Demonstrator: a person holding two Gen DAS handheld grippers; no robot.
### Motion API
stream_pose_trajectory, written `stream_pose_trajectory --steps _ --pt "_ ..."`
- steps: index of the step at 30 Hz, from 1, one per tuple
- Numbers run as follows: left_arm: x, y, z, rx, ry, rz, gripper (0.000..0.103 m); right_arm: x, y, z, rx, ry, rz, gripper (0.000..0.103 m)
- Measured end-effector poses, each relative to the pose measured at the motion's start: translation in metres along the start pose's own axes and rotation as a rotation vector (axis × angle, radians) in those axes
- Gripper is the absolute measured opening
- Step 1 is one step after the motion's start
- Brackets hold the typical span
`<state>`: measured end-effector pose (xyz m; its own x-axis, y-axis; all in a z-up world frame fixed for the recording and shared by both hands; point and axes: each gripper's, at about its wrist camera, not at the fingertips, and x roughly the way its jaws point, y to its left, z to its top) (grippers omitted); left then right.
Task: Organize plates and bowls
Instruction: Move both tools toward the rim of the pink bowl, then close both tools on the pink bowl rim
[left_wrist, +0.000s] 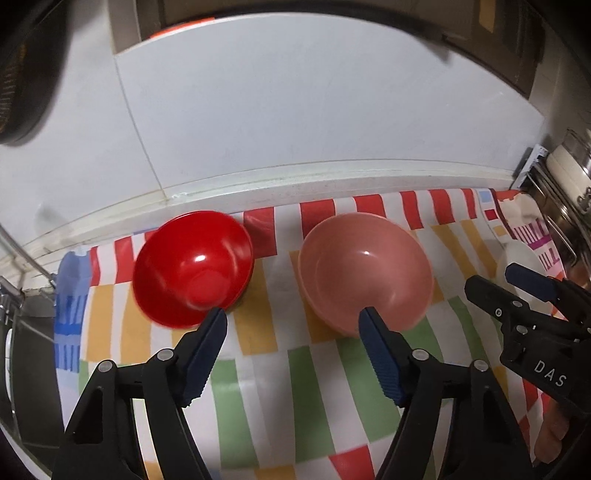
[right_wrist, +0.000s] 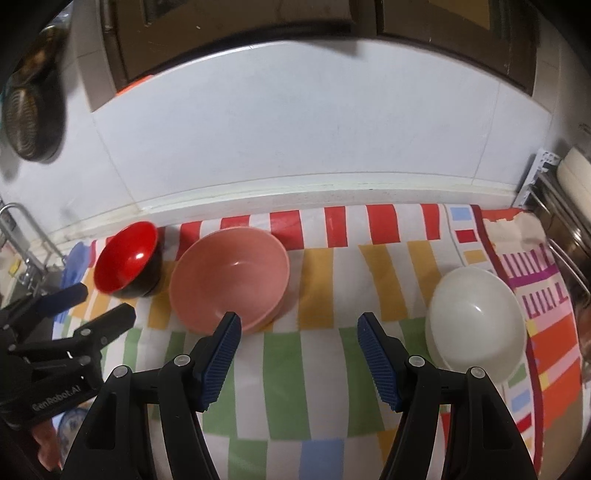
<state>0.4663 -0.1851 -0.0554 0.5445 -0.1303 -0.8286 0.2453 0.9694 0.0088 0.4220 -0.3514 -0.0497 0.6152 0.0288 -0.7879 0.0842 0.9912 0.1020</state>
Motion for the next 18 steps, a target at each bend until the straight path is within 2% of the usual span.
stream_pose_trajectory --steps 4,12,15,18 --pt "0.022 -0.002 0.010 0.018 0.022 0.015 0.072 0.020 -0.003 0.011 0.014 0.023 0.013 0.065" --pt "0.059 -0.008 0.020 0.031 0.074 0.010 0.060 0.058 0.000 0.023 0.022 0.092 0.036 0.051" --pt "0.069 -0.009 0.022 0.022 0.099 0.004 0.053 0.072 0.000 0.025 0.034 0.127 0.048 0.046" --pt "0.079 -0.010 0.023 0.010 0.124 -0.009 0.041 0.083 0.001 0.026 0.040 0.155 0.060 0.040"
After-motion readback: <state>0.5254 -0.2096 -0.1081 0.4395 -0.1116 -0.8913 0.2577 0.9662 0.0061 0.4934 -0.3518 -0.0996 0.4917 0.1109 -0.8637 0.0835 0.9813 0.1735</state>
